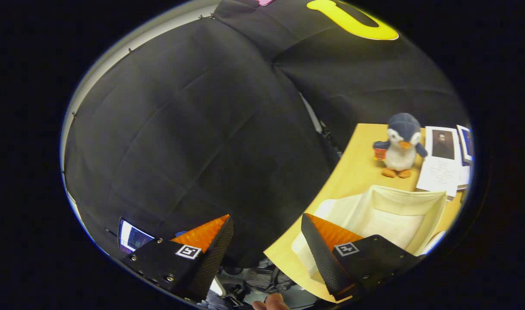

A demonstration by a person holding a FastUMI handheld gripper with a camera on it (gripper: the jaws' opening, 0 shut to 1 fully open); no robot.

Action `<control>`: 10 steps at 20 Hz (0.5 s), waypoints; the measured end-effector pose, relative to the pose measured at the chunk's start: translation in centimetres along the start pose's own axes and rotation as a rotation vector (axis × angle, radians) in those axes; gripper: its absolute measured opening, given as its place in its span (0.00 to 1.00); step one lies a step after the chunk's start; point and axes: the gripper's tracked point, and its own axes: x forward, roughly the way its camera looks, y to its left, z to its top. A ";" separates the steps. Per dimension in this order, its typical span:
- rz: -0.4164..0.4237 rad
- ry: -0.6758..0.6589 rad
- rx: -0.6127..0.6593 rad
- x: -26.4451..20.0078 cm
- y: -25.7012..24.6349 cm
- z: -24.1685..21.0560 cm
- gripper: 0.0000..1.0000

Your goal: Open the storage box then place both shoes into the box .Put the left shoe in first, then the right shoe, with the right side of both shoes facing outward in a uniform manner.

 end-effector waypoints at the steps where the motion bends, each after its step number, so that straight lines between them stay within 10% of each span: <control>1: -0.003 -0.003 0.006 -0.8 -0.4 -0.2 0.96; 10: -0.095 -0.066 0.068 -8.7 -7.6 -1.5 0.96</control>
